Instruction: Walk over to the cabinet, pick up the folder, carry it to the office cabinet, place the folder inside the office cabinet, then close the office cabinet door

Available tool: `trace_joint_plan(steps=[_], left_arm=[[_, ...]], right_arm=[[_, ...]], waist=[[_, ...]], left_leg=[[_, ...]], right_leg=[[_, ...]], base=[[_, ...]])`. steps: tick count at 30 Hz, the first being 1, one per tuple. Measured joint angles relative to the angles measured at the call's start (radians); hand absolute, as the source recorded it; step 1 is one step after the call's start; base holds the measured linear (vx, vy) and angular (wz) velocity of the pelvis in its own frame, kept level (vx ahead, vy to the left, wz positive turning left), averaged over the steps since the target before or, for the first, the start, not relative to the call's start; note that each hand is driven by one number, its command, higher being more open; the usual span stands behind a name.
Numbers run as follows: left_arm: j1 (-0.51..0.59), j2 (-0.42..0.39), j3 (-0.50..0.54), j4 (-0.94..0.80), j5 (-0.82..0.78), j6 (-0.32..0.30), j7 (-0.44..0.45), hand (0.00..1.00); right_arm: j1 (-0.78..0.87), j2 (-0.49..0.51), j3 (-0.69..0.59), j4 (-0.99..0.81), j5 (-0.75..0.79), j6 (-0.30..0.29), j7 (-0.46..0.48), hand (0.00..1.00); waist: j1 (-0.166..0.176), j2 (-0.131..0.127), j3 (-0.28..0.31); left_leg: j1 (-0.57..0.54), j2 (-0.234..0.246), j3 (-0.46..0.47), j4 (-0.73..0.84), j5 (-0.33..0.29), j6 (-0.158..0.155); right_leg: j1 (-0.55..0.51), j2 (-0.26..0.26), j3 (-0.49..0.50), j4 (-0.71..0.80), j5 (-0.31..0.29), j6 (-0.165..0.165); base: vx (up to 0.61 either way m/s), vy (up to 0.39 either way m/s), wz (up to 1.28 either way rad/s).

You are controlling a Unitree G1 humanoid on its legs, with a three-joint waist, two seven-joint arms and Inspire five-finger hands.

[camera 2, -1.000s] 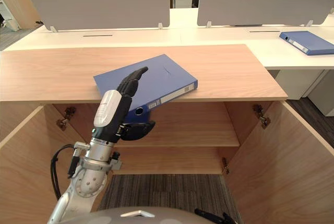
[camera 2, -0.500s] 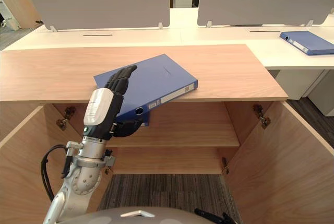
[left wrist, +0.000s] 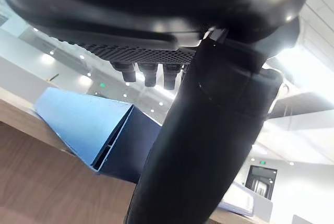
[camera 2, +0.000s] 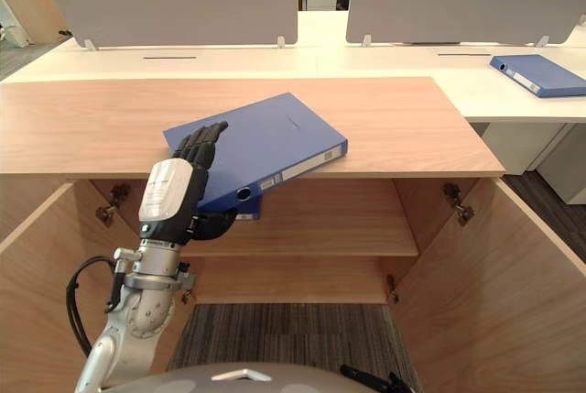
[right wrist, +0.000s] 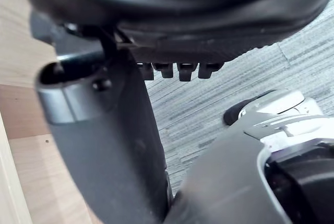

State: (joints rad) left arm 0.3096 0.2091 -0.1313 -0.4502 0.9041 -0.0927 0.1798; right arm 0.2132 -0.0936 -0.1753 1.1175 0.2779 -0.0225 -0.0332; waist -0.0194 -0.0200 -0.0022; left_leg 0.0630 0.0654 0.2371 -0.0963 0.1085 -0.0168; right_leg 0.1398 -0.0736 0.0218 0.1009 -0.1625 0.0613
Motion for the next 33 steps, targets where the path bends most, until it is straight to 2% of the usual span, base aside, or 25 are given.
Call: trace_joint_plan(steps=[4,9,22,28,33], left_arm=[[-0.001,-0.001,0.0,0.029,0.01,0.012,0.005,0.0],[-0.044,0.0,0.016,0.009,0.023,-0.005,0.059,0.0],[-0.041,-0.021,0.032,0.0,-0.023,-0.007,0.06,0.0],[-0.038,-0.021,0.022,-0.067,-0.126,-0.009,0.055,0.0],[-0.037,-0.037,0.019,-0.142,-0.239,-0.016,0.052,0.0]], right_arm=[[0.001,0.005,0.0,-0.004,0.0,0.0,0.0,1.0],[0.003,0.003,0.0,-0.007,0.0,0.001,0.001,1.0],[0.013,0.005,0.002,-0.042,0.013,-0.001,-0.001,1.0],[0.048,0.024,0.045,-0.22,0.044,-0.011,-0.015,1.0],[0.098,0.067,0.108,-0.513,0.05,-0.036,-0.011,1.0]], waist=[[-0.001,0.0,0.002],[-0.001,0.001,0.0],[-0.009,0.005,0.001],[-0.013,0.007,0.005],[-0.025,0.008,0.015]], left_leg=[[0.0,0.0,0.001,0.0,-0.001,-0.001],[0.0,0.0,0.001,0.0,-0.001,-0.001],[-0.002,0.003,0.006,0.0,-0.002,-0.002],[-0.011,0.004,0.016,0.0,-0.001,-0.002],[-0.013,0.004,0.024,0.0,-0.007,-0.008]], right_leg=[[-0.001,0.0,0.001,0.0,0.0,0.0],[-0.001,0.0,0.002,0.0,0.0,0.0],[-0.006,0.002,0.006,-0.001,0.001,-0.002],[-0.019,0.004,0.014,-0.001,0.009,-0.001],[-0.027,0.005,0.022,-0.003,0.013,0.0]], base=[[0.0,0.0,0.0],[0.0,0.0,0.0],[0.0,0.0,0.0],[0.0,0.0,-0.05],[-0.03,0.009,-0.05]])
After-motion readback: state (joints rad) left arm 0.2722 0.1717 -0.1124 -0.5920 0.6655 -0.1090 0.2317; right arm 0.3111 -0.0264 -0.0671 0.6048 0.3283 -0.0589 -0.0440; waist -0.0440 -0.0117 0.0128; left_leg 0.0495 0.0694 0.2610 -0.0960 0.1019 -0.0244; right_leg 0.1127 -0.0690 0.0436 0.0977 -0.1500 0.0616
